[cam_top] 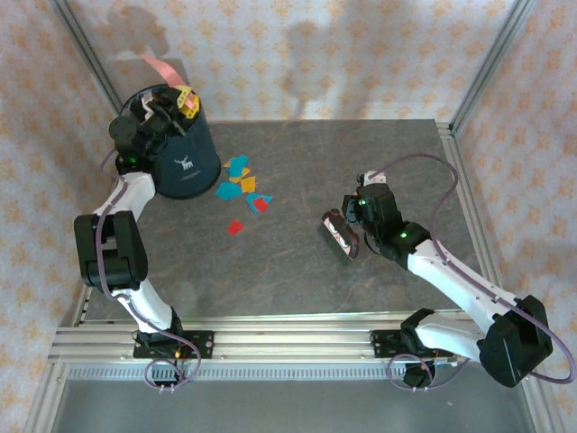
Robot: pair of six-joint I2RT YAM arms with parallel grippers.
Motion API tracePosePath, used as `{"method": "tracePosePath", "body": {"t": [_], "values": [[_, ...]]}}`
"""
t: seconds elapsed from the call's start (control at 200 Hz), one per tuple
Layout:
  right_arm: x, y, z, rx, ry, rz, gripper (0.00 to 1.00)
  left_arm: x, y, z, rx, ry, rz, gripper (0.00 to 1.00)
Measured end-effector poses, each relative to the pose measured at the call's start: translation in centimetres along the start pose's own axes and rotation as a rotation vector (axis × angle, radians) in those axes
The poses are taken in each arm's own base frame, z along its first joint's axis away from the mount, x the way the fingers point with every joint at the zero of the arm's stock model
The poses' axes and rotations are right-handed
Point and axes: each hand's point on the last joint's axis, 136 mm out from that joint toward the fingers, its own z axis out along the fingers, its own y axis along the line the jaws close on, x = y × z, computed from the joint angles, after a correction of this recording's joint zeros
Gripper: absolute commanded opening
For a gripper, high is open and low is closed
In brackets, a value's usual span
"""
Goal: Sweep away the paper scraps from the table
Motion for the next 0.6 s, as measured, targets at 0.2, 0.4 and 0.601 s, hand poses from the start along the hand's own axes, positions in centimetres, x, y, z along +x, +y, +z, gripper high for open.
{"method": "tracePosePath", "body": {"t": [0.2, 0.4, 0.601], "values": [[-0.1, 0.4, 0.0, -0.023, -0.003, 0.022, 0.0, 1.6, 0.1, -0.4, -0.096, -0.004, 0.11, 0.0], [-0.9, 1.6, 0.0, -0.081, -0.026, 0.073, 0.0, 4.9, 0.9, -1.0, -0.268, 0.027, 0.318, 0.0], [-1.3, 3.1, 1.0, -0.15, -0.03, 0.147, 0.0, 7.0, 3.5, -3.3, -0.52, 0.082, 0.544, 0.0]]}}
